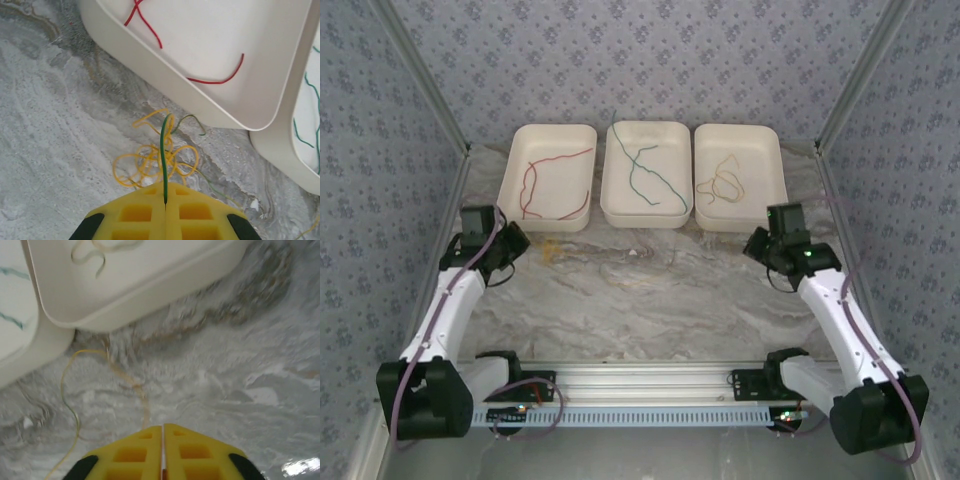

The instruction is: Untangle the cables

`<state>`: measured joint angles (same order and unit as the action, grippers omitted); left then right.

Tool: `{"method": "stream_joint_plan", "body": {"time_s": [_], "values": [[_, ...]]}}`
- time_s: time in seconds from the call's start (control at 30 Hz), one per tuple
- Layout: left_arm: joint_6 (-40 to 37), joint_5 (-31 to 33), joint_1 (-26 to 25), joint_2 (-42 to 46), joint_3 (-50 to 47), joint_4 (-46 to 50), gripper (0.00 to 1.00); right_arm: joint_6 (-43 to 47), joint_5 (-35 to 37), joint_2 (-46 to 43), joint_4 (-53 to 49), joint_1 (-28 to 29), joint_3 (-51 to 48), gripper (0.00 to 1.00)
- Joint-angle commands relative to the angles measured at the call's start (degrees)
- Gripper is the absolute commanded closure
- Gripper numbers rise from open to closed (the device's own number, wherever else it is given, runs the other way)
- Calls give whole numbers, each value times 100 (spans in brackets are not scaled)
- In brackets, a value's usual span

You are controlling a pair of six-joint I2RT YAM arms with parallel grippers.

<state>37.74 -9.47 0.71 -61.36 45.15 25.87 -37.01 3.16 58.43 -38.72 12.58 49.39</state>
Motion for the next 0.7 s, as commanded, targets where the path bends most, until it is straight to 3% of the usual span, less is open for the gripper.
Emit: {"method": "stream_joint_plan", "body": {"time_s": [0.0,0.13,0.23,0.33,0.5,0.67], "values": [[-154,-333,-57,142,206,-100,100,42,123,-14,580,512,77,60],[-182,-386,-102,193,276,-102,100,46,1694,-256,-25,1433,381,26],[-175,-432,-111,212,301,-113,100,47,2148,-522,85,2078,511,25],[-153,-432,-122,236,319,-108,100,49,1657,-6,602,2786,676,28],[-139,-466,-125,264,305,-92,100,-405,-54,2207,2286,3861,1017,30],[-126,-492,-124,318,299,-56,100,-1054,-948,4052,3295,4065,1685,29]]}}
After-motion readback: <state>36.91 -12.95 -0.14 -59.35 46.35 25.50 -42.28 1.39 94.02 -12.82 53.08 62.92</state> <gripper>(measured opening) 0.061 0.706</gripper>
